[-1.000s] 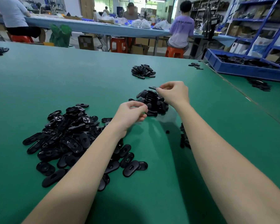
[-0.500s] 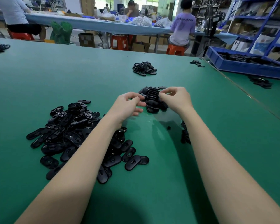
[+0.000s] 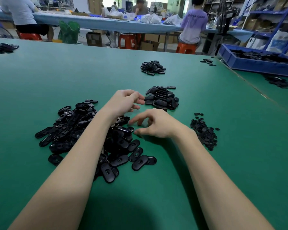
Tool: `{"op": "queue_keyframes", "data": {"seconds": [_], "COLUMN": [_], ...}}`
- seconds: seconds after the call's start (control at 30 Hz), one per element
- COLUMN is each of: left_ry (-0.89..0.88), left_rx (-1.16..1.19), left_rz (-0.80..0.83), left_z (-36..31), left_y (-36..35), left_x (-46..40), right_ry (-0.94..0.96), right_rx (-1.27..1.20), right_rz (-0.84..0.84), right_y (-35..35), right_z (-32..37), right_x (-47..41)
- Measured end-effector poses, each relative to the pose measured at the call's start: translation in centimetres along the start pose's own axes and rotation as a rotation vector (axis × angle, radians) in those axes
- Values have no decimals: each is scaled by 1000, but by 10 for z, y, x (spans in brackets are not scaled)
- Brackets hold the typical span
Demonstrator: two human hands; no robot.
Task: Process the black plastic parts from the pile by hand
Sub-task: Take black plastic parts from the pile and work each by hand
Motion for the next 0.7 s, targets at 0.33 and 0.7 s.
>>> {"op": "queue_keyframes", "data": {"seconds": [0.33, 0.7], "left_ry": [-71, 97], "left_rx": [-450, -997], "left_rz": [200, 296], "left_z": [-6, -13], "left_y": [6, -2], "left_x": [3, 13], "right_ry": [-52, -153], "right_rx": [-5, 0], "right_rz": [-81, -79], "right_y": [5, 17], "right_z": [-10, -21], "right_x": [1, 6]}}
Point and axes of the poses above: each hand's wrist, its own x-axis away from the middle knuckle, its own y-axis out of the back of the hand, z = x × y, the point moved 3 cm from there along -x, towards the middle knuckle, and after that the axes turned 5 degrees about -y, right-handed, at the moved point
